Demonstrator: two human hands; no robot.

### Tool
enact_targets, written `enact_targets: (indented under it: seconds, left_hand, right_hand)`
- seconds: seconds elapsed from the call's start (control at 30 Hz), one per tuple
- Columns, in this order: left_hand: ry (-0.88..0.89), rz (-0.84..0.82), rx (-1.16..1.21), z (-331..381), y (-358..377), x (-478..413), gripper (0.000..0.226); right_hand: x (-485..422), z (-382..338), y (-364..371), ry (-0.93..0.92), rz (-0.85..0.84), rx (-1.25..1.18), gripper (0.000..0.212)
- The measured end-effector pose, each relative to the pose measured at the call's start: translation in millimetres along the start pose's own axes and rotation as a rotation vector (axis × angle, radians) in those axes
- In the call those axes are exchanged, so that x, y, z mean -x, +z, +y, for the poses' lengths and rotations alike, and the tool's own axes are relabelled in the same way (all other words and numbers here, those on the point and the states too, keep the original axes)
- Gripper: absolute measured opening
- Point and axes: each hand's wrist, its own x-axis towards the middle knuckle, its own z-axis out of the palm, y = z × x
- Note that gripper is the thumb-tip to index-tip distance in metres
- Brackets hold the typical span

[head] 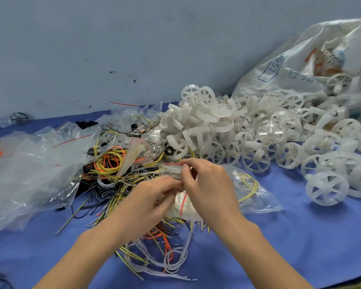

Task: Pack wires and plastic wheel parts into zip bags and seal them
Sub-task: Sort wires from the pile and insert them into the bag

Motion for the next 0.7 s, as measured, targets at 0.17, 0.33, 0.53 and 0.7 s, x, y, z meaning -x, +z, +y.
enact_targets:
  seconds: [0.17,0.33,0.53,0.7]
  left_hand:
    - [-0.25,0.139,0.089,-29,-34,32,0.037]
    - [-0.257,0.086,-0.057,-40,-39,41,0.023]
    - [-0.31,-0.038,-0.321,-54,-24,40,0.033]
    - [-0.392,-0.076,-0.269,-61,-23,28,0.032]
  right_hand:
    - [-5,9,-7,0.059,0.044,-0.052,0.025]
    - [-6,15,-8,0.054,0.083,-0.065,0.021]
    - [-5,20,-9,0.03,0.117,-0.042,0.021]
    - [-2,21,-5,0.002,0.097,-0.041,0.021]
